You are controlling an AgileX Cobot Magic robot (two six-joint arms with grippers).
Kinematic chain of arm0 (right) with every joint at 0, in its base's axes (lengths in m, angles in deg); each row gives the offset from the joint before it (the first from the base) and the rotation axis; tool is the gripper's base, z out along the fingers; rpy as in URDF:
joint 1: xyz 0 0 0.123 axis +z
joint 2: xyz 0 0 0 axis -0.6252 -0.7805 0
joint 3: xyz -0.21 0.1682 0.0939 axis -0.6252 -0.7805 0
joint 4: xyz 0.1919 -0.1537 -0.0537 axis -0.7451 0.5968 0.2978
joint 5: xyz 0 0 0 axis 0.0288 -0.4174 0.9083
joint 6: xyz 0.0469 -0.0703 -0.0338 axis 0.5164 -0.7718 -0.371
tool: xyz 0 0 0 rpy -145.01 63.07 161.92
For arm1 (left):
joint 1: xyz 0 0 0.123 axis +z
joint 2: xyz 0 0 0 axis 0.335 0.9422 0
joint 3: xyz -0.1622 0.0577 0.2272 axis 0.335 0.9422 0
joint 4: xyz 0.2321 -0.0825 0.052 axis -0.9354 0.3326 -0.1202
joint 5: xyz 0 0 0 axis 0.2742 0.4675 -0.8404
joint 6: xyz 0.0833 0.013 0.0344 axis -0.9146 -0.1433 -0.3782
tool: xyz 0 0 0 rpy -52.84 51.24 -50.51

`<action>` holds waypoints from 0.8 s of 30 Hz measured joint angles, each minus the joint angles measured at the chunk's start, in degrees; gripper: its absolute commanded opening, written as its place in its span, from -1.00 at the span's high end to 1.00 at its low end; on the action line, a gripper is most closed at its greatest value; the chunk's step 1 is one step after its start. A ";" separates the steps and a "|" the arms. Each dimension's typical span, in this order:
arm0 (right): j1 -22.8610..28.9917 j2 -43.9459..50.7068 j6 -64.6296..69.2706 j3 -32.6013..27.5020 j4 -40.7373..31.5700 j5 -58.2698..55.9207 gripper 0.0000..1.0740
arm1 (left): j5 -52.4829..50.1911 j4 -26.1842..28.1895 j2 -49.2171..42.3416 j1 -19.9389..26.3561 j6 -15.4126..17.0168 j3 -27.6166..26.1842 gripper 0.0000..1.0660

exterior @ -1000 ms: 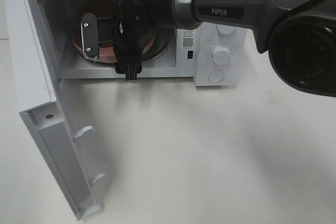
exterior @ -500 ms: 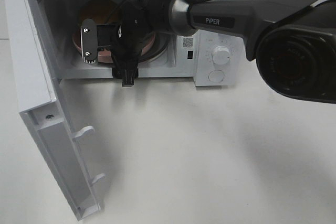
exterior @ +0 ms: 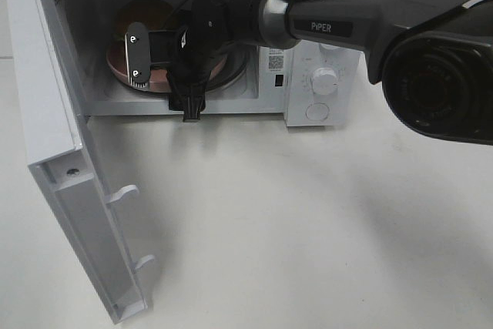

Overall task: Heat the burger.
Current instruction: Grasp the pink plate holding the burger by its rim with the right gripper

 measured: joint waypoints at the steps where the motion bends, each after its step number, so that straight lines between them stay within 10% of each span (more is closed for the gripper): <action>1: -0.06 0.00 0.00 0.00 0.00 0.11 -0.49 | 0.00 0.00 0.00 0.00 0.00 0.00 -0.88; 15: -0.06 -2.18 -0.06 0.11 -5.44 1.49 -0.13 | 0.00 0.00 0.00 0.00 0.00 0.00 -0.88; 24: 0.23 -1.95 0.11 0.23 -7.91 1.20 0.96 | 0.00 0.00 0.00 0.00 0.00 0.00 -0.88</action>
